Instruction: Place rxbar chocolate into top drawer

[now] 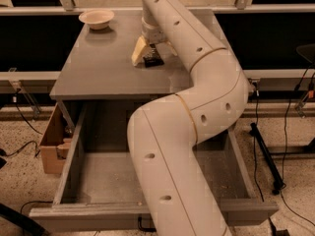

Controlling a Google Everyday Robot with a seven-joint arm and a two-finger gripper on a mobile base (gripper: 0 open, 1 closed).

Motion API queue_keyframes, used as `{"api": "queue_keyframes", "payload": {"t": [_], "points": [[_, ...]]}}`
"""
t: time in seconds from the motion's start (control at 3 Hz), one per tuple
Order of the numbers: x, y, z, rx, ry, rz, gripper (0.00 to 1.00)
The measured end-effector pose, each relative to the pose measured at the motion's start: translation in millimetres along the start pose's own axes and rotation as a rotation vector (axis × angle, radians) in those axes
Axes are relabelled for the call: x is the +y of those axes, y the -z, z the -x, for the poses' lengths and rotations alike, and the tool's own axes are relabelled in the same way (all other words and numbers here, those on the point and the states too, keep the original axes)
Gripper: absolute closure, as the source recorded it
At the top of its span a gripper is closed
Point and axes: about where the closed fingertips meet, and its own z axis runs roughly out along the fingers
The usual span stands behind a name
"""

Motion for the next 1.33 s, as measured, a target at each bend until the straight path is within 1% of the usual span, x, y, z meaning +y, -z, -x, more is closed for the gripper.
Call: {"api": "queue_keyframes", "payload": {"t": [0.33,1.33], "points": [[-1,3,-1,0.0,-0.002,-0.001,0.42],[-2,15,-4,-0.002,-0.009,-0.004,0.45]]}}
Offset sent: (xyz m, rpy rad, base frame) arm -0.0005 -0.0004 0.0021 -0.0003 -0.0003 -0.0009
